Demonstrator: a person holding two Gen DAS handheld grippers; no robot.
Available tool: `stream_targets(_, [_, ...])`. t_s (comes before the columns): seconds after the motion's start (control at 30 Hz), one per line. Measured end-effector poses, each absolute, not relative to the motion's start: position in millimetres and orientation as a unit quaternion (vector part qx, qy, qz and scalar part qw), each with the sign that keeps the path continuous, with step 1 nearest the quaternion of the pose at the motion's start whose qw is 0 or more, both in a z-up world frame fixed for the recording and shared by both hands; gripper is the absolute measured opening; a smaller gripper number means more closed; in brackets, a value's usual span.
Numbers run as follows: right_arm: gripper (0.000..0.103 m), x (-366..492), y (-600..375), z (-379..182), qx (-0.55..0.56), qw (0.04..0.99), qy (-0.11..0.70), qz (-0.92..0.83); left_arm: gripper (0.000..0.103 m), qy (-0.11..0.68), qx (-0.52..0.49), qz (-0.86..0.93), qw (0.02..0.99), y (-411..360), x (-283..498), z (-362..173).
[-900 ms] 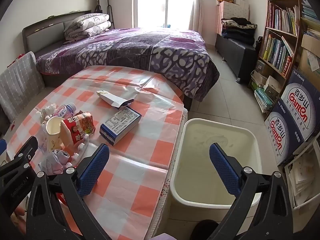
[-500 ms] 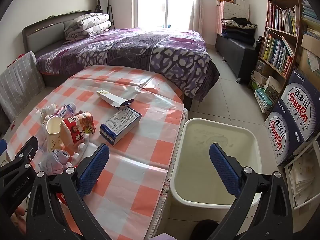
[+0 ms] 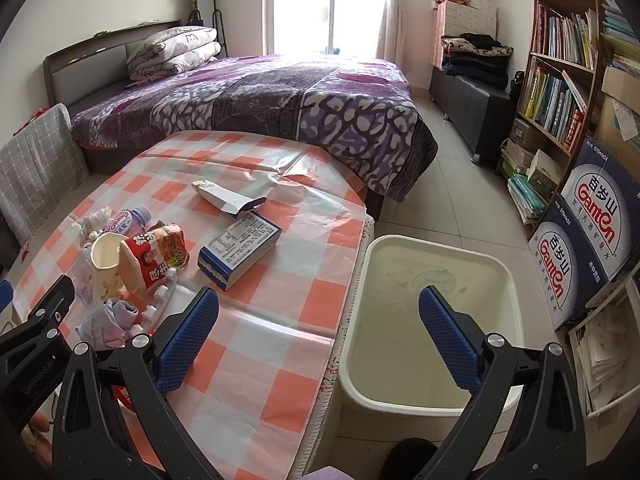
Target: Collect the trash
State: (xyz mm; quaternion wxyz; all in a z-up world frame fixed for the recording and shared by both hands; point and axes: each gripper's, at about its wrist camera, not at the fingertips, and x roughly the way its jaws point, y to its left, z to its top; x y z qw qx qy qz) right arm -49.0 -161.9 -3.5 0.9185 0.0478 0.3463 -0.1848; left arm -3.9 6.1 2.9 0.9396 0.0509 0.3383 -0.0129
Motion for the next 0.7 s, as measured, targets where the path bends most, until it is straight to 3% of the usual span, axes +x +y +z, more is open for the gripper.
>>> stream_targets(0.47, [0.096, -53, -165, 11, 0.080, 0.919, 0.346, -0.170, 0.096, 0.368, 0.018, -0.019, 0.930, 23, 7, 26])
stream_targets(0.7, [0.096, -24, -183, 45, 0.110, 0.907, 0.387, -0.126, 0.096, 0.450, -0.027, -0.033, 0.892, 53, 71, 64])
